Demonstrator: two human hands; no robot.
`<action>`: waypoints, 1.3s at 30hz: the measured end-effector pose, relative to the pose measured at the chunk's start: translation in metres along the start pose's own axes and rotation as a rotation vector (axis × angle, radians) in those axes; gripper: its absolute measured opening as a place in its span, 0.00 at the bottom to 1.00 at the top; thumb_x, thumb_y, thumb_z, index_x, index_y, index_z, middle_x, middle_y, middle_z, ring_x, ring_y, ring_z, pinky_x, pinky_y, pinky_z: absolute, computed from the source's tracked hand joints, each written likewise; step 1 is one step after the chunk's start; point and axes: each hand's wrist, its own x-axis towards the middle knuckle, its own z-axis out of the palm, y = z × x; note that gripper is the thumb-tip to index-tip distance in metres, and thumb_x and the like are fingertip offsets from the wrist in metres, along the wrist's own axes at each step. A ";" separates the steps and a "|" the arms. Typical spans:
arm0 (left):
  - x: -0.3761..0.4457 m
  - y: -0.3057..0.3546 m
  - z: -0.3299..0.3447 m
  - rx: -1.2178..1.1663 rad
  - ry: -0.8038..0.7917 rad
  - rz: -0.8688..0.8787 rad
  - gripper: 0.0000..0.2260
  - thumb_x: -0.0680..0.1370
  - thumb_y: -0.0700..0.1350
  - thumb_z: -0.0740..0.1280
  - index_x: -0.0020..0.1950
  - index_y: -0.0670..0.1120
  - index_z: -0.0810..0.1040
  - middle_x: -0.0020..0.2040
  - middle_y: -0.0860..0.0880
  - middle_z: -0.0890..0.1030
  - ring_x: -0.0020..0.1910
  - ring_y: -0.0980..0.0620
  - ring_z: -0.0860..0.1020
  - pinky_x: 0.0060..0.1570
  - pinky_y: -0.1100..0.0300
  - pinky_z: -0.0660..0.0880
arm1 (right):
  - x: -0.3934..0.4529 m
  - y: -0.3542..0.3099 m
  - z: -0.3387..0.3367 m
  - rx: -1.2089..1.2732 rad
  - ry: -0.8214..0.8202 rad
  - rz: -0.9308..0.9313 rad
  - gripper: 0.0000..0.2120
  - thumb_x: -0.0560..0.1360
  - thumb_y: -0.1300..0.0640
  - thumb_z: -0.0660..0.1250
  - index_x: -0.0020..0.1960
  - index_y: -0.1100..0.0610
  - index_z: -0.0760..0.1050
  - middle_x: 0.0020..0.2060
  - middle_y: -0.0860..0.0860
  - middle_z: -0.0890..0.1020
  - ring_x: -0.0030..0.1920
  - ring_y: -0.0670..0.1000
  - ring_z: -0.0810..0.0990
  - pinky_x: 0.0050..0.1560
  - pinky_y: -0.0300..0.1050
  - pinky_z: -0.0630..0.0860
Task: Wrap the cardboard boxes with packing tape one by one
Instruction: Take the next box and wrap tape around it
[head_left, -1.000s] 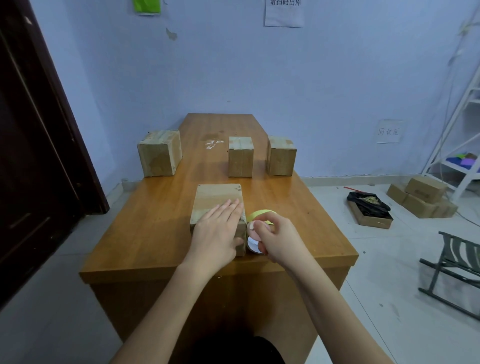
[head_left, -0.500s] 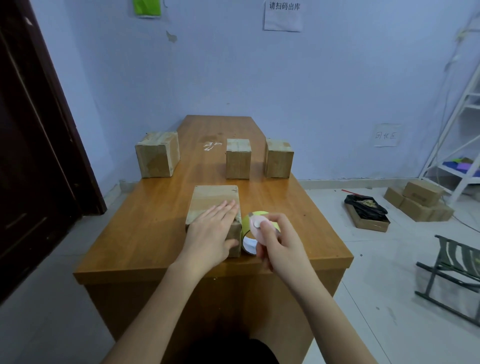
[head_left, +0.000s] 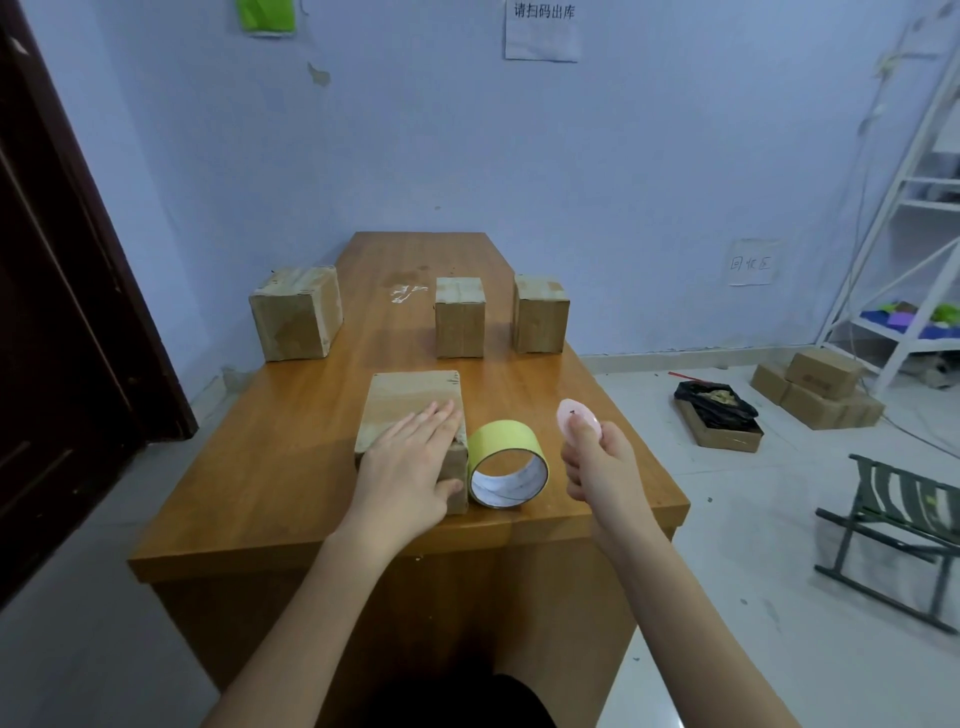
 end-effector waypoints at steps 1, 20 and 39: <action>0.000 0.000 0.000 0.002 0.001 0.000 0.36 0.76 0.56 0.65 0.77 0.52 0.49 0.77 0.55 0.52 0.75 0.57 0.51 0.67 0.64 0.40 | 0.003 0.002 -0.003 -0.015 0.020 0.004 0.10 0.81 0.50 0.56 0.52 0.56 0.70 0.35 0.49 0.71 0.33 0.45 0.68 0.27 0.35 0.65; -0.001 0.002 -0.001 -0.009 0.002 -0.003 0.35 0.76 0.56 0.65 0.77 0.52 0.50 0.77 0.55 0.52 0.75 0.57 0.51 0.67 0.64 0.40 | 0.061 0.044 -0.042 -1.133 0.199 0.005 0.15 0.79 0.48 0.56 0.47 0.60 0.71 0.46 0.56 0.75 0.44 0.57 0.74 0.42 0.46 0.69; 0.000 0.002 -0.002 -0.020 0.024 -0.009 0.36 0.75 0.55 0.67 0.77 0.51 0.52 0.76 0.55 0.56 0.75 0.57 0.53 0.67 0.64 0.42 | 0.073 -0.044 0.057 -1.119 -0.837 -0.258 0.18 0.75 0.50 0.64 0.55 0.62 0.80 0.36 0.52 0.82 0.35 0.47 0.79 0.40 0.40 0.77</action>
